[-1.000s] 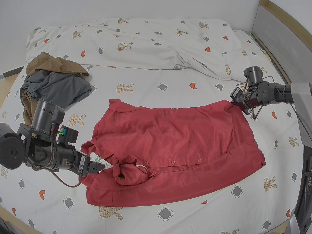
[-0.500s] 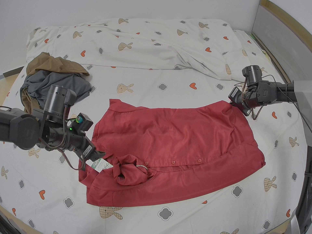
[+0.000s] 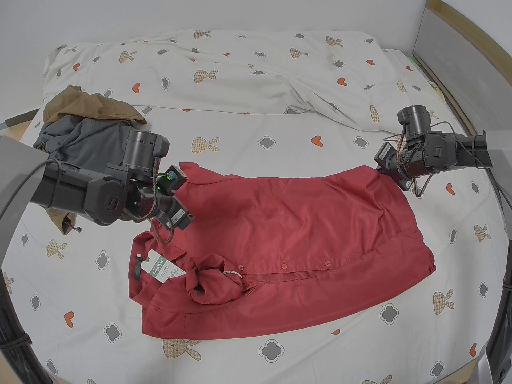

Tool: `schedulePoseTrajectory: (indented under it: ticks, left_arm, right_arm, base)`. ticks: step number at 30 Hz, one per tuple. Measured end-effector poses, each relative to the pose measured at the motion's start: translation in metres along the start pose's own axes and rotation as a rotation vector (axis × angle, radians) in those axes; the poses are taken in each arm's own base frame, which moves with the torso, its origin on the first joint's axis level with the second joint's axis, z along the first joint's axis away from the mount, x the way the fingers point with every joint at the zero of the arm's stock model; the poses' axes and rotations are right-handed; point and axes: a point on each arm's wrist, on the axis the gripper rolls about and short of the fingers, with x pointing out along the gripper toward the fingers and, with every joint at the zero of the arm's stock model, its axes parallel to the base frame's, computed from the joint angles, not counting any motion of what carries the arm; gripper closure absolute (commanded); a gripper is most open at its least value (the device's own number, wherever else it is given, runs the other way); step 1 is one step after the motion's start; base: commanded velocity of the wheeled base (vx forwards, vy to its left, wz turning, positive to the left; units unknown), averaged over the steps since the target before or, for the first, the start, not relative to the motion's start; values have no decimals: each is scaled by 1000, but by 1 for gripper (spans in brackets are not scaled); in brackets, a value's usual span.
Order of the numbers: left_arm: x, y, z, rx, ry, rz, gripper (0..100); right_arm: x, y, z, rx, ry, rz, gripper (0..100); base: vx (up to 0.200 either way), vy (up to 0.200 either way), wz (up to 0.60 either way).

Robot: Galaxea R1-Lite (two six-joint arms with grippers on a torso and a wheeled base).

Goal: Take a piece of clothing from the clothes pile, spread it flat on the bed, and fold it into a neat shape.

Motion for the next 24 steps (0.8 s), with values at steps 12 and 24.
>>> schedulePoseTrajectory:
  ticks: [12,24]
  left_arm:
    - [5,17,27,27,-76,74,0]
    - [16,23,36,0,-114,79,0]
  right_arm:
    - [-1,2,-2,0,1,5,100]
    - [2,-1,-4,3,7,-3,100]
  base:
    - [0,0,0]
    - [0,0,0]
